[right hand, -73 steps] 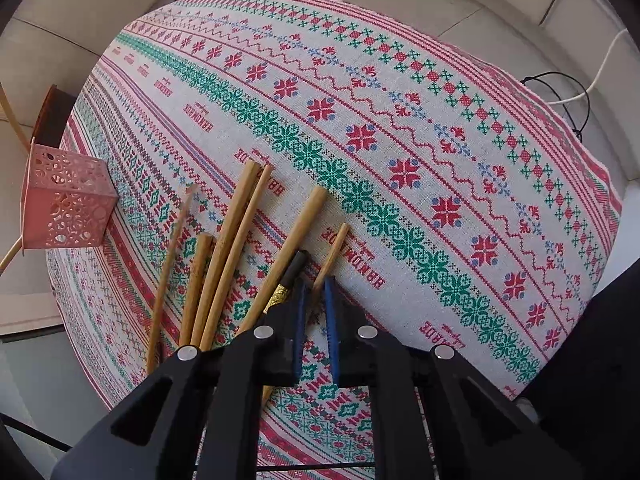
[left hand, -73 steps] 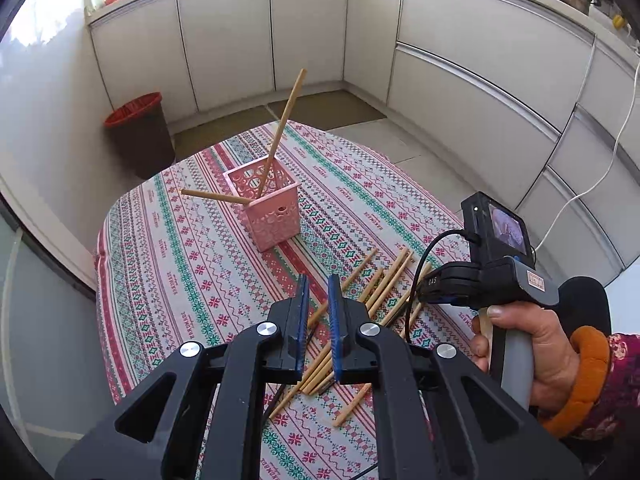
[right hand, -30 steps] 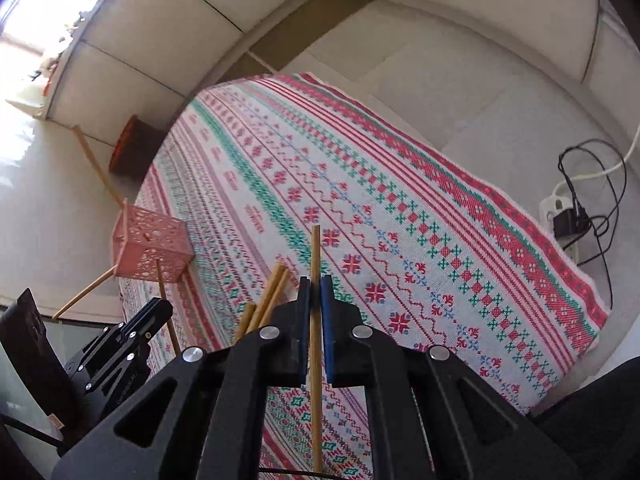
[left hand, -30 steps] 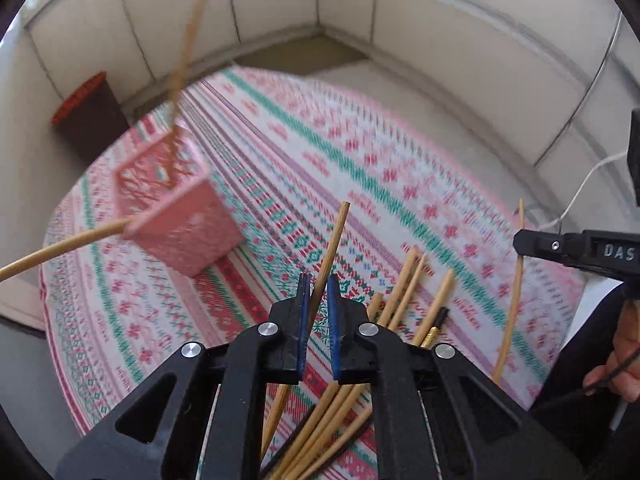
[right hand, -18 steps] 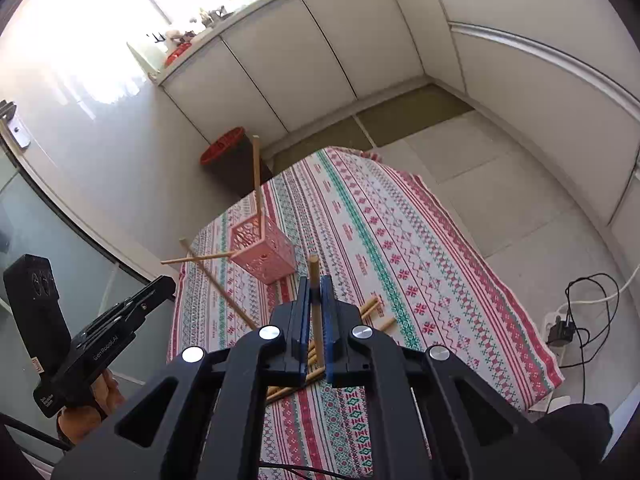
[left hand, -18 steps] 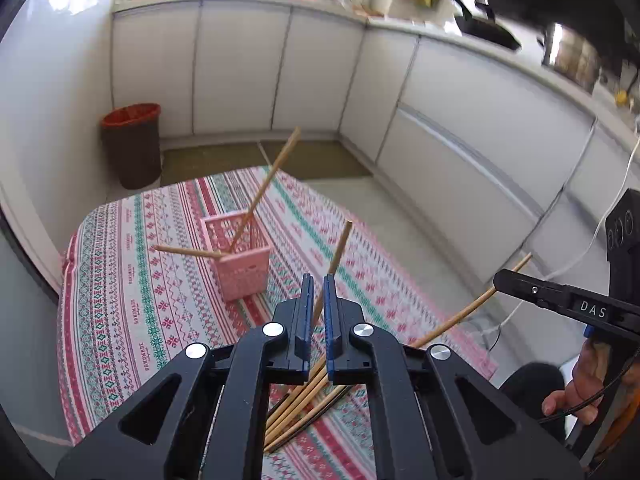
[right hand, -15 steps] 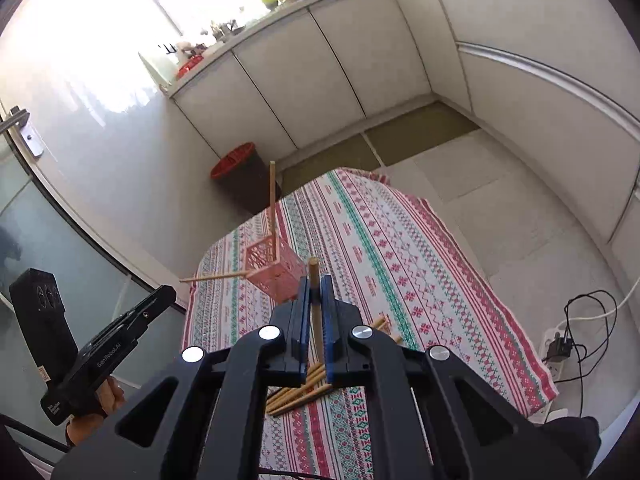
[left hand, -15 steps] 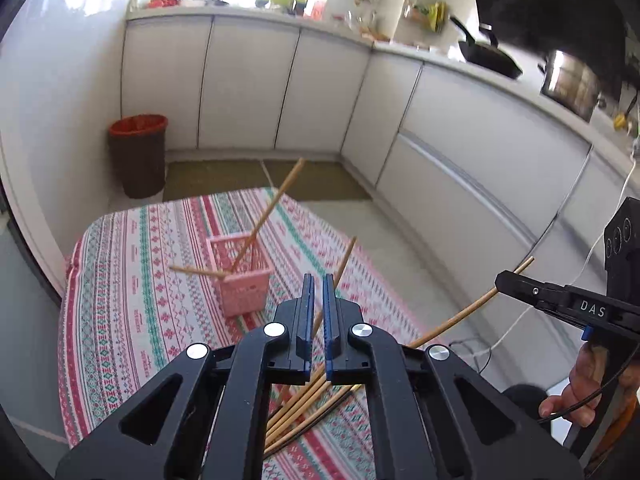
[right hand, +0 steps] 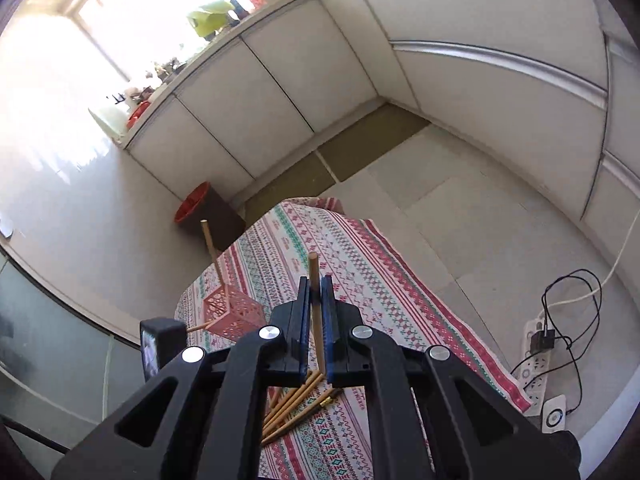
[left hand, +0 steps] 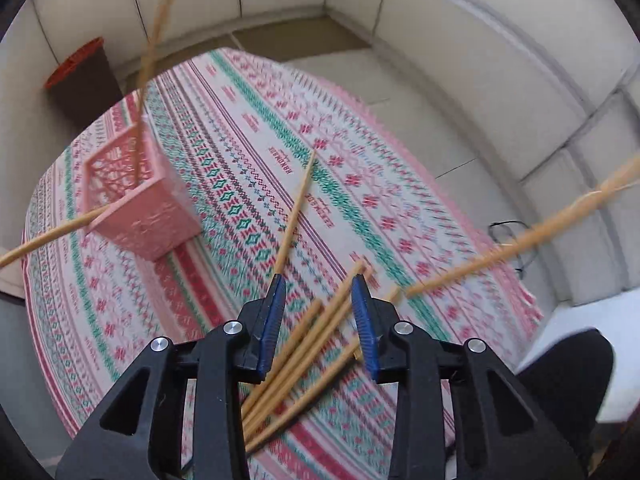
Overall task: Organize utensils
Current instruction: 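Carry both chopsticks upright toward the pink holder with both grippers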
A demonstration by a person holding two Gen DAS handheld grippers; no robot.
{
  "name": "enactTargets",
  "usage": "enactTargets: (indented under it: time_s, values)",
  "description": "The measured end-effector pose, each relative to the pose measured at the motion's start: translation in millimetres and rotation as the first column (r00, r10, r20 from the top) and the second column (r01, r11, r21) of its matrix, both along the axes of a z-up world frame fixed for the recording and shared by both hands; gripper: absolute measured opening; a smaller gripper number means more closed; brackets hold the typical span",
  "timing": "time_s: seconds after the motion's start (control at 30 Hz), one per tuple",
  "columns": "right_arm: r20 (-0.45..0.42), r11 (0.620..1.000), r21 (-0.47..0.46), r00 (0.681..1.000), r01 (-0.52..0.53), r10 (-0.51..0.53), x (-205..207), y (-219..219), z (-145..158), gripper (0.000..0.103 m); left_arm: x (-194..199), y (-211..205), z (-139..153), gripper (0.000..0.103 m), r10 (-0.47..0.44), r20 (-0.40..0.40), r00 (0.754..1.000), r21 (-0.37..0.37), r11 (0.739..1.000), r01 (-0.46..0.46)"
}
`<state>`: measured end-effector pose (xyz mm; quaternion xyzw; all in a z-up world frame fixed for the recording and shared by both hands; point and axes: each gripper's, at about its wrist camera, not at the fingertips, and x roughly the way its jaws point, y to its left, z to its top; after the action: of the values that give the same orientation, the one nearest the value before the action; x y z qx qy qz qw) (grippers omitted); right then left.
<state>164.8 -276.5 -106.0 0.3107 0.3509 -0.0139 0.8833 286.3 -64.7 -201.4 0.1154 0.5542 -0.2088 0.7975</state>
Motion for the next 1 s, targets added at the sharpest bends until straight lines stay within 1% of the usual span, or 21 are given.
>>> enactTargets:
  time_s: [0.07, 0.17, 0.27, 0.33, 0.37, 0.4, 0.43, 0.47, 0.5, 0.57, 0.6, 0.67, 0.7, 0.77, 0.8, 0.87, 0.9, 1.0]
  values:
    - [-0.026, 1.0, 0.017, 1.0, 0.008, -0.007, 7.4, -8.9, -14.9, 0.006, 24.9, -15.6, -20.5, 0.035, 0.009, -0.03, 0.999, 0.022, 1.0, -0.008]
    - [-0.05, 0.999, 0.047, 0.999, 0.007, -0.005, 21.8, -19.5, -32.4, 0.006, 63.4, -34.1, -45.6, 0.04, 0.042, -0.064, 0.997, 0.075, 0.996, -0.037]
    - [-0.067, 0.998, 0.06, 0.998, 0.005, -0.001, 37.5, -27.2, -45.6, 0.006, 98.9, -45.7, -65.1, 0.043, 0.068, -0.106, 0.992, 0.085, 0.995, -0.059]
    - [-0.074, 0.998, 0.069, 0.997, 0.003, 0.002, 47.4, -30.8, -52.7, 0.006, 115.0, -56.1, -74.4, 0.043, 0.059, -0.149, 0.987, 0.098, 0.994, -0.045]
    - [-0.08, 0.998, 0.069, 0.997, 0.0, 0.005, 53.2, -32.7, -56.1, 0.006, 121.8, -61.4, -80.9, 0.043, 0.054, -0.177, 0.983, 0.125, 0.992, -0.032]
    - [-0.085, 0.998, 0.068, 0.996, -0.001, 0.006, 57.4, -34.4, -58.4, 0.006, 125.5, -65.9, -80.5, 0.04, 0.044, -0.171, 0.984, 0.144, 0.989, -0.019]
    - [-0.091, 0.998, 0.068, 0.996, -0.001, 0.007, 62.5, -36.5, -60.7, 0.006, 128.6, -68.3, -80.6, 0.032, 0.043, -0.182, 0.982, 0.152, 0.988, -0.015]
    - [-0.094, 0.998, 0.069, 0.996, -0.001, 0.007, 66.3, -38.4, -62.0, 0.006, 130.5, -69.3, -78.9, 0.022, 0.041, -0.2, 0.979, 0.143, 0.99, -0.012]
    - [-0.097, 0.998, 0.071, 0.995, -0.001, 0.008, 70.8, -40.2, -63.1, 0.006, 133.9, -68.2, -78.5, 0.008, 0.045, -0.212, 0.976, 0.136, 0.991, -0.016]
    - [-0.101, 0.997, 0.077, 0.995, -0.009, 0.017, 78.6, -42.7, -63.6, 0.006, 138.1, -63.4, -77.9, 0.007, 0.052, -0.224, 0.973, 0.108, 0.994, -0.028]
    - [-0.101, 0.997, 0.078, 0.995, -0.015, 0.022, 81.0, -43.2, -62.8, 0.006, 138.2, -60.5, -76.5, 0.007, 0.049, -0.216, 0.975, 0.09, 0.996, -0.03]
    - [-0.093, 0.997, 0.072, 0.995, -0.026, 0.033, 84.1, -43.3, -59.7, 0.006, 132.8, -51.9, -67.9, 0.007, 0.06, -0.161, 0.985, 0.044, 0.998, -0.054]
    - [-0.09, 0.997, 0.065, 0.995, -0.036, 0.041, 85.1, -42.4, -57.5, 0.006, 126.4, -45.6, -58.3, 0.007, 0.061, -0.129, 0.99, 0.002, 0.998, -0.061]
    - [-0.08, 0.997, 0.064, 0.996, -0.044, 0.049, 83.6, -41.3, -53.1, 0.006, 105.5, -36.1, -34.1, 0.007, 0.051, -0.037, 0.998, -0.078, 0.996, -0.054]
    - [-0.075, 0.997, 0.066, 0.996, -0.045, 0.05, 81.8, -40.7, -51.3, 0.006, 93.4, -31.3, -20.9, 0.007, 0.051, 0.001, 0.999, -0.103, 0.993, -0.051]
    - [-0.065, 0.996, 0.074, 0.997, -0.046, 0.051, 76.8, -38.7, -47.8, 0.006, 75.1, -22.3, 3.7, 0.006, 0.062, 0.049, 0.997, -0.152, 0.987, -0.054]
    - [-0.057, 0.995, 0.083, 0.997, -0.051, 0.056, 73.2, -36.3, -45.2, 0.006, 64.5, -16.4, 17.3, 0.005, 0.067, 0.071, 0.995, -0.184, 0.982, -0.053]
    - [-0.03, 0.994, 0.089, 0.997, -0.068, 0.071, 59.9, -26.2, -34.6, 0.006, 36.4, -8.6, 52.4, 0.004, 0.089, 0.133, 0.987, -0.25, 0.967, -0.053]
